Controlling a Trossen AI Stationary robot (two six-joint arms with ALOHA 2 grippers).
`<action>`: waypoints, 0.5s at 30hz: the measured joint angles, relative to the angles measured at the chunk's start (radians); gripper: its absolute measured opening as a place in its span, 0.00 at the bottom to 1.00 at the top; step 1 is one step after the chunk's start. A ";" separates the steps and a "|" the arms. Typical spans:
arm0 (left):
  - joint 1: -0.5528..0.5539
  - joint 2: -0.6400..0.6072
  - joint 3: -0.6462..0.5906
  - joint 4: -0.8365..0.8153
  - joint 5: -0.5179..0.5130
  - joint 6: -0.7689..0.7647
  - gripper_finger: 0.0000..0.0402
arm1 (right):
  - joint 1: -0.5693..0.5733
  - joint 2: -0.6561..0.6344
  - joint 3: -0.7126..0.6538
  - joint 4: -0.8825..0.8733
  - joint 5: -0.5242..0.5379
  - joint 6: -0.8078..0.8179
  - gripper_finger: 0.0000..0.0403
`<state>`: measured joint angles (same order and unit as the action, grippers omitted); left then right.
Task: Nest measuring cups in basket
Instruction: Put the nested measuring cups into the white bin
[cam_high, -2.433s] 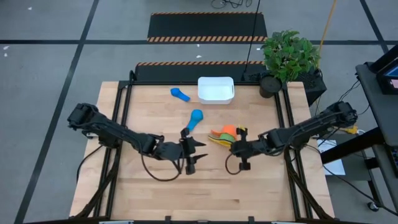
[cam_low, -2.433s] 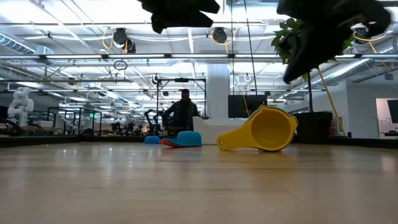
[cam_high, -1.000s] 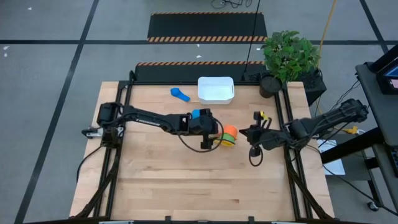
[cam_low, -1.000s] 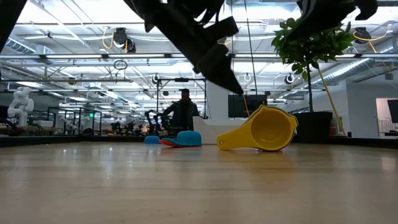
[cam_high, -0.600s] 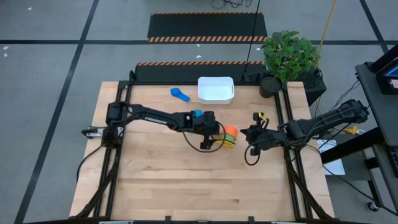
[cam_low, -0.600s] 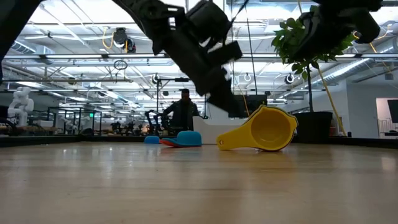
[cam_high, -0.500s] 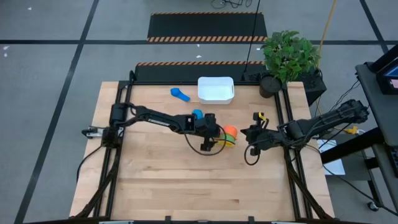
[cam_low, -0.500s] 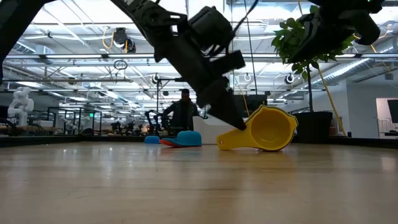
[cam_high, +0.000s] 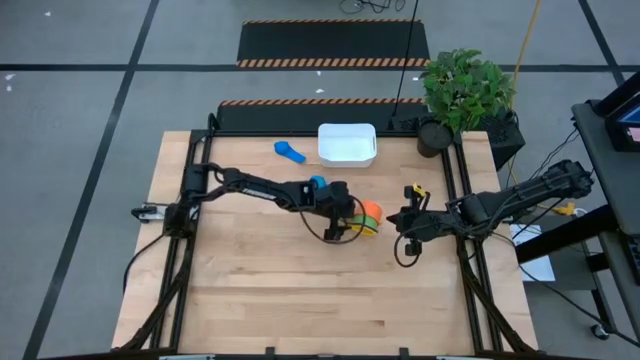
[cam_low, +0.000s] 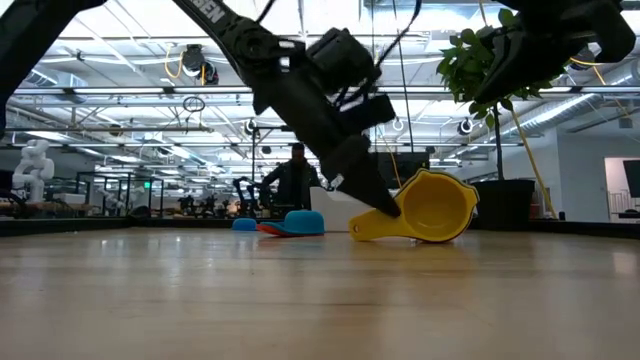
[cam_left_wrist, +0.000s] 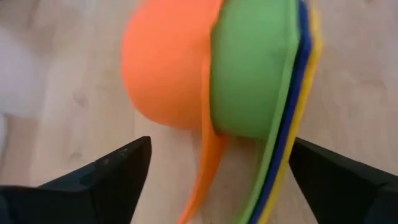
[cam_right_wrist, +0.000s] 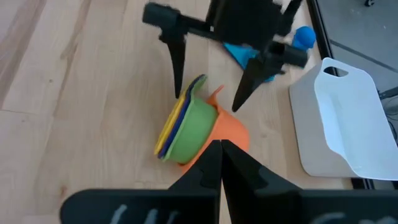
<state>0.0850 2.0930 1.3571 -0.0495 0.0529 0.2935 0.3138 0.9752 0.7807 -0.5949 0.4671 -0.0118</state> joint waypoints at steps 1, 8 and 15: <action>0.005 0.004 -0.002 -0.009 0.010 0.000 0.90 | 0.000 0.000 0.000 0.000 0.000 0.000 0.00; 0.011 0.031 -0.001 0.001 0.067 0.044 0.69 | 0.000 0.000 0.000 0.006 0.000 0.000 0.00; -0.008 0.027 0.021 -0.012 0.069 0.108 0.36 | 0.000 0.000 0.000 0.017 0.000 -0.003 0.00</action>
<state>0.0768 2.1197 1.3784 -0.0612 0.1216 0.4015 0.3138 0.9752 0.7807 -0.5783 0.4667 -0.0147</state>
